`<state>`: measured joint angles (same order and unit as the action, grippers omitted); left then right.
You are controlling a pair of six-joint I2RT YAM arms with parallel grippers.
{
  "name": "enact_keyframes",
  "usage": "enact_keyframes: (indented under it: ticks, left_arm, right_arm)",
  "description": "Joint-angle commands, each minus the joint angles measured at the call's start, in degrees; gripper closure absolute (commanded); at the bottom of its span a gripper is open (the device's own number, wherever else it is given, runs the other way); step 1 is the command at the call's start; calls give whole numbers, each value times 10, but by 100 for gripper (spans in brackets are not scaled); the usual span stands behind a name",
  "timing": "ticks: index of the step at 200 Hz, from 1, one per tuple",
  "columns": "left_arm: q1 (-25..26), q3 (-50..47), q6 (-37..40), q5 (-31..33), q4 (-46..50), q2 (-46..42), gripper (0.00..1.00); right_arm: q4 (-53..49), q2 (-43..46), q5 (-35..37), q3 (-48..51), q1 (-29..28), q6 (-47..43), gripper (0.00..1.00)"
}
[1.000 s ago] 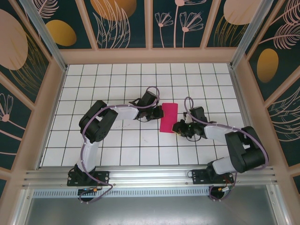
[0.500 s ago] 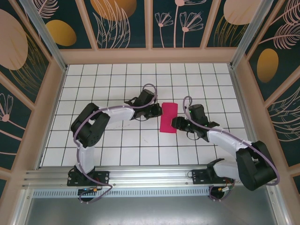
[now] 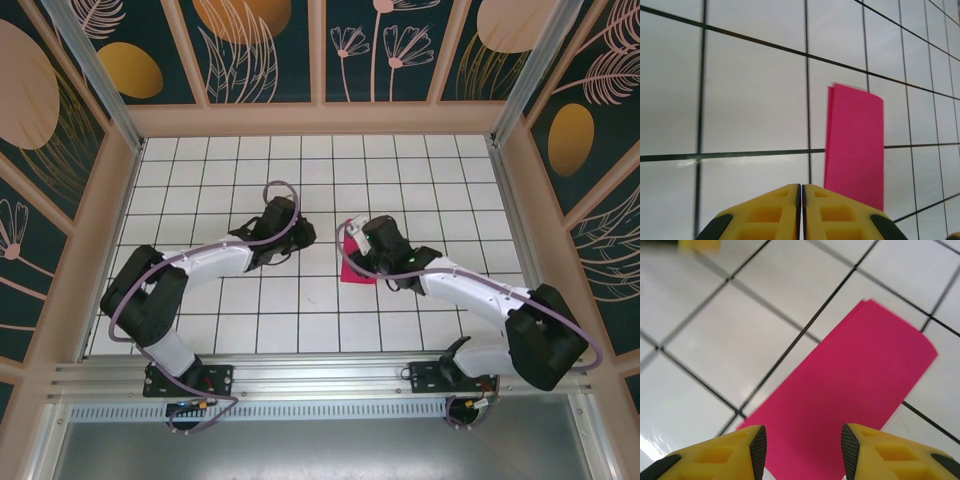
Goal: Fold a paper plane with a square sheet of paper (pick it up from the middle)
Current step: Fold the square sheet of paper in half at the center of the table, then fold the triangle a second time at the center of the table.
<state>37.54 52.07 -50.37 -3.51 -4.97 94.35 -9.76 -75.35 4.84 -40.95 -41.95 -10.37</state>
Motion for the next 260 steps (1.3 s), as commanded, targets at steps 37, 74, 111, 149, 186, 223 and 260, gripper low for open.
enact_keyframes:
  ticks: [37, 74, 111, 149, 186, 223, 260]
  left_arm:
    - [-15, -36, -25, 12, -46, -23, 88]
    - [-16, -35, -25, -2, -56, -13, 89]
    - [-17, -34, -30, -13, -64, -3, 89]
    - [-16, -32, -32, -20, -69, 5, 89]
    - [-17, -27, -31, -31, -70, 12, 89]
    - [-17, -24, -32, -37, -71, 18, 89]
    - [-17, -20, -33, -41, -71, 20, 89]
  right_arm:
    - [-19, -37, -37, 38, -9, -172, 47]
    - [0, -71, -7, 64, -9, -194, 46]
    - [33, -81, 34, 68, -10, -193, 46]
    - [77, -83, 110, 70, -12, -196, 47]
    - [96, -58, 90, 75, -12, -193, 54]
    - [103, -71, 91, 74, -12, -182, 66]
    - [137, -81, 101, 71, -18, -175, 68]
